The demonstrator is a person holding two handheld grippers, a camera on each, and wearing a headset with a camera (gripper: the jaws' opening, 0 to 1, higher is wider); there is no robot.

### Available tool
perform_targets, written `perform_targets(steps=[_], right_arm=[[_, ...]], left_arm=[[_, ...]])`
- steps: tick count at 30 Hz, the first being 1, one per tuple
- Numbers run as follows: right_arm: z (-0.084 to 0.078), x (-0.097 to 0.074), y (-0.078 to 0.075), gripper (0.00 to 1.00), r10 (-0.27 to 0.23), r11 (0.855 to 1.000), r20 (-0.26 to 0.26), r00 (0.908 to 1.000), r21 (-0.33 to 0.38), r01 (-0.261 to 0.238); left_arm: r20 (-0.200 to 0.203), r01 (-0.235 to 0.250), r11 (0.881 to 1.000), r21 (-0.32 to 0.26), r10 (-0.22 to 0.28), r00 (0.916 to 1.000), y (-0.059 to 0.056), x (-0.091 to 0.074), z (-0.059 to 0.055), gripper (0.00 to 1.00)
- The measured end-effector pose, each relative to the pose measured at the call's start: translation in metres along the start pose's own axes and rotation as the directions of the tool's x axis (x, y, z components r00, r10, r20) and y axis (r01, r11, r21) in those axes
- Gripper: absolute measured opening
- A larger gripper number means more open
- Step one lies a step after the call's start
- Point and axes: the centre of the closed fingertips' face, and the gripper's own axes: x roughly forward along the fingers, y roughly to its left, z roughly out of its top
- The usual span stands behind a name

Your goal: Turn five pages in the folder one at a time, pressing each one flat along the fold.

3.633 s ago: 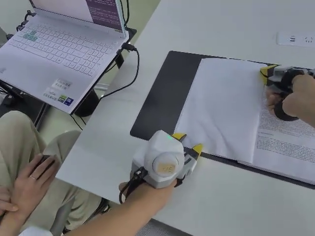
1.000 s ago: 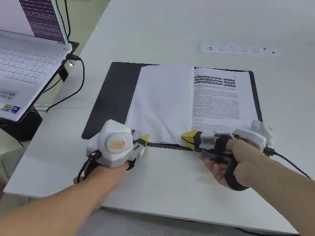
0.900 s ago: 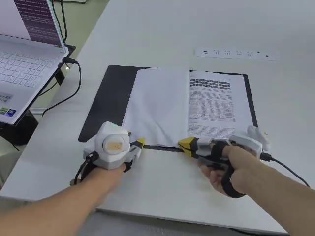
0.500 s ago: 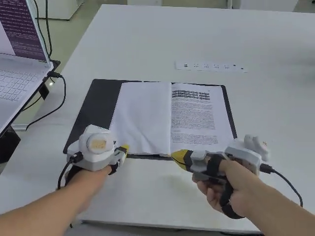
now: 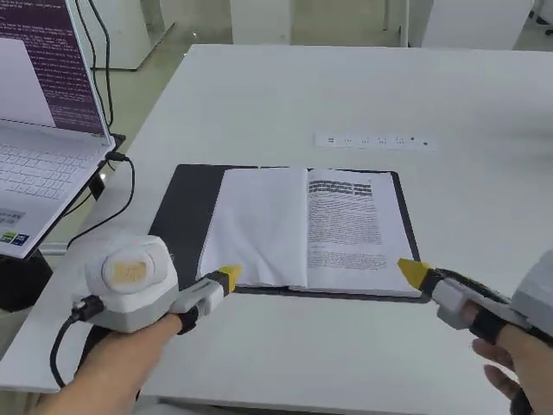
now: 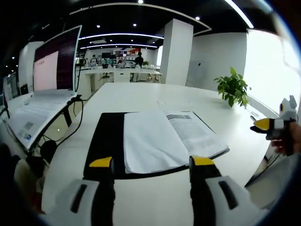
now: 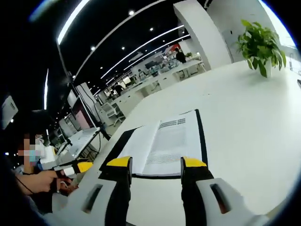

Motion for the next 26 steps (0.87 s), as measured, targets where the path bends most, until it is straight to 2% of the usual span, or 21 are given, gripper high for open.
perform_targets(steps=[3,4,6,8,11,13,14,16,17,20,21,26], right_arm=[[0.003,-0.010,-0.007,0.51,-0.037,0.997,0.035,0.9987,-0.063,0.039],[0.003,-0.013,-0.008,0.54,-0.044,0.997,0.048,0.9979,-0.064,0.047],[-0.001,-0.015,-0.013,0.63,-0.034,0.995,0.049,0.9982,-0.090,0.039],[-0.003,-0.016,-0.017,0.69,-0.026,0.994,0.042,0.9988,-0.102,0.030],[0.004,-0.018,-0.016,0.78,-0.006,0.997,0.056,0.9984,-0.082,0.010],[0.010,-0.019,-0.017,0.88,-0.003,0.996,0.076,0.9971,-0.093,0.011],[0.011,-0.019,-0.017,0.91,0.004,0.994,0.077,0.9970,-0.109,0.005],[0.012,-0.021,-0.023,0.94,-0.001,0.990,0.074,0.9973,-0.141,0.012],[0.010,-0.023,-0.023,0.94,0.000,0.988,0.058,0.9983,-0.156,0.009],[0.008,-0.026,-0.020,0.98,0.033,0.986,0.053,0.9980,-0.166,-0.024],[0.007,-0.027,-0.020,1.00,0.037,0.986,0.054,0.9978,-0.164,-0.028],[0.000,-0.028,-0.022,1.00,0.038,0.988,0.028,0.9989,-0.148,-0.033]], left_arm=[[0.045,-0.009,0.999,0.036,0.007,0.9990,-0.002,-0.013,0.008,0.71],[0.048,-0.007,0.999,0.036,0.005,0.9988,-0.002,-0.014,0.008,0.73],[0.058,-0.006,0.998,0.054,0.002,0.9983,-0.004,-0.020,0.009,0.78],[0.048,0.019,0.998,0.063,-0.022,0.9986,-0.009,-0.024,0.007,0.81],[0.056,0.041,0.993,0.111,-0.047,0.9973,-0.014,-0.030,0.007,0.90],[0.058,0.037,0.992,0.119,-0.044,0.9973,-0.013,-0.033,0.007,0.99],[0.064,0.042,0.992,0.122,-0.050,0.9967,-0.012,-0.036,0.009,0.99],[0.070,0.038,0.992,0.120,-0.047,0.9964,-0.009,-0.039,0.009,0.99],[0.059,0.036,0.992,0.123,-0.043,0.9973,-0.008,-0.040,0.007,0.99],[0.061,0.021,0.993,0.116,-0.028,0.9977,-0.002,-0.043,0.006,0.99],[0.055,0.016,0.993,0.120,-0.023,0.9982,-0.001,-0.043,0.005,0.99],[0.065,0.014,0.993,0.118,-0.021,0.9977,-0.002,-0.047,0.006,0.99]])
